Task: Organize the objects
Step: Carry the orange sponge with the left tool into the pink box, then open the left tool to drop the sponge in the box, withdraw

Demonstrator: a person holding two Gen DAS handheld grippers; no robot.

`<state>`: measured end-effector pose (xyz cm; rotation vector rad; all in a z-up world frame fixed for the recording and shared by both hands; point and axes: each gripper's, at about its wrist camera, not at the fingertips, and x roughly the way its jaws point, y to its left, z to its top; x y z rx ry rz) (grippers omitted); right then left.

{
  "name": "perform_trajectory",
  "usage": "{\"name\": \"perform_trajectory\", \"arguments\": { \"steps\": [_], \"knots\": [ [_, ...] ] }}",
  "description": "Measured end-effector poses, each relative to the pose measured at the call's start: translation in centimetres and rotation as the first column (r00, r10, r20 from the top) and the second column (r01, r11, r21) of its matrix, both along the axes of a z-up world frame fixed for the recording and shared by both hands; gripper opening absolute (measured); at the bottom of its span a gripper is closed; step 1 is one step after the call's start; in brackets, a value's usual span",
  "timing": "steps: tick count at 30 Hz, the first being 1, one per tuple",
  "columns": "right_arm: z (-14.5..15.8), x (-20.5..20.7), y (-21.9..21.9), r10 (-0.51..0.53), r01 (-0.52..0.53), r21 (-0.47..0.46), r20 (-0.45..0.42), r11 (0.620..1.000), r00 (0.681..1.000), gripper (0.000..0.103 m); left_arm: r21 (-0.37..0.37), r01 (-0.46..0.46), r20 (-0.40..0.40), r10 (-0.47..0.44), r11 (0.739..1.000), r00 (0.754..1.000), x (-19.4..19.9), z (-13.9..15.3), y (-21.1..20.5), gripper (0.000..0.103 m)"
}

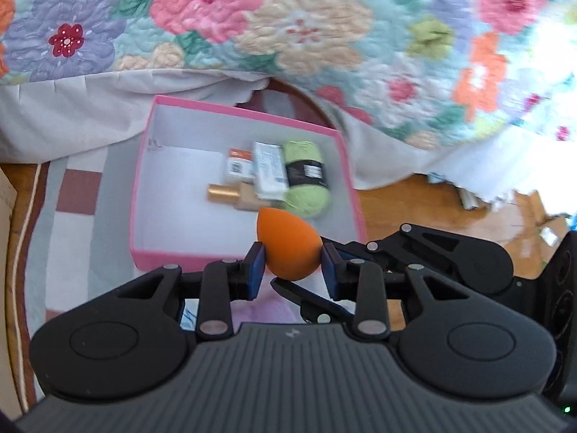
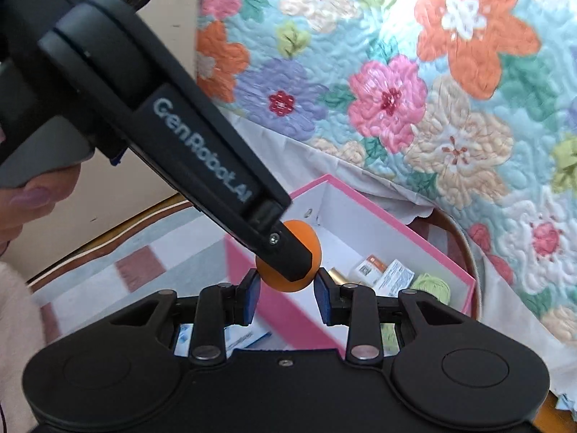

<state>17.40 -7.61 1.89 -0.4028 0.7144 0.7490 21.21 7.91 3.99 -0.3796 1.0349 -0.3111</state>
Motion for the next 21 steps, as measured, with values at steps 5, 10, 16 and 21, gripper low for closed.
{"name": "perform_trajectory", "arguments": {
  "steps": [5,10,16,21],
  "knots": [
    [-3.6,7.0,0.6,-0.086,0.098,0.068,-0.160,0.993,0.983,0.038,0.036,-0.046,-0.077,0.049,0.998,0.996,6.5,-3.5,0.1,0.032],
    [-6.7,12.5,0.3,-0.150,0.196,0.123,-0.310,0.973,0.939,0.038,0.035,-0.108,-0.127,0.111,0.994,0.986,11.3,-6.6,0.3,0.032],
    [-9.3,16.5,0.8,-0.165,0.227,0.116,-0.394,0.967,0.904,0.038,0.011,-0.182,-0.165,0.182,0.983,0.969,14.1,-9.8,1.0,0.032],
    [-10.8,18.1,2.1,-0.164,0.225,0.098,-0.426,0.969,0.890,0.037,0.050,-0.177,-0.157,0.182,0.983,0.971,14.8,-11.2,1.3,0.032]
  ]
}}
